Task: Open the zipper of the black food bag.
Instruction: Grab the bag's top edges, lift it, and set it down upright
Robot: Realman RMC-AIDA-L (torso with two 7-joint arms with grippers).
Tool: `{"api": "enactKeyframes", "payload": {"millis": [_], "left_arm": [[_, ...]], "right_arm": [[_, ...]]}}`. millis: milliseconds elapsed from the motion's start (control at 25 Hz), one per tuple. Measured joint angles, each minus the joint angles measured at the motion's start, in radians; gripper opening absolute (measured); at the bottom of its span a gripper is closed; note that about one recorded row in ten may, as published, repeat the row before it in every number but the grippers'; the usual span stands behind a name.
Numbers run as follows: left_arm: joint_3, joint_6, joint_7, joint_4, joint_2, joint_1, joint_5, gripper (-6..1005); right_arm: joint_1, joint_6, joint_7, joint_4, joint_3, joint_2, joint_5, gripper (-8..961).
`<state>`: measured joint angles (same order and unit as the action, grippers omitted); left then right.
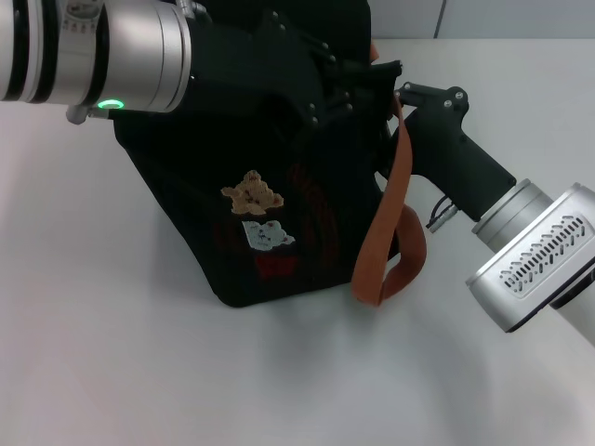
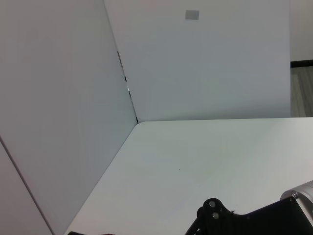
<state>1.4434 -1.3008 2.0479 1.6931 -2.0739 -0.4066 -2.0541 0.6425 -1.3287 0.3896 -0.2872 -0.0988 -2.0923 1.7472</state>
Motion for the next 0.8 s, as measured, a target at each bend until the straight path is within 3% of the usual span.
{"api": "enactKeyframes", "payload": {"millis": [440, 800], "left_arm": [[0.0, 0.001, -0.003, -0.004, -0.002, -0.001, 0.001, 186], [-0.009, 0.017, -0.013, -0.004, 0.001, 0.012, 0.036, 187]], "right_arm": [[-0.001, 0.002, 0.001, 0.003, -0.003, 0.0, 0.003, 5], [-0.002, 0.022, 0.002, 0.006, -0.004, 0.0, 0.003, -1]]}}
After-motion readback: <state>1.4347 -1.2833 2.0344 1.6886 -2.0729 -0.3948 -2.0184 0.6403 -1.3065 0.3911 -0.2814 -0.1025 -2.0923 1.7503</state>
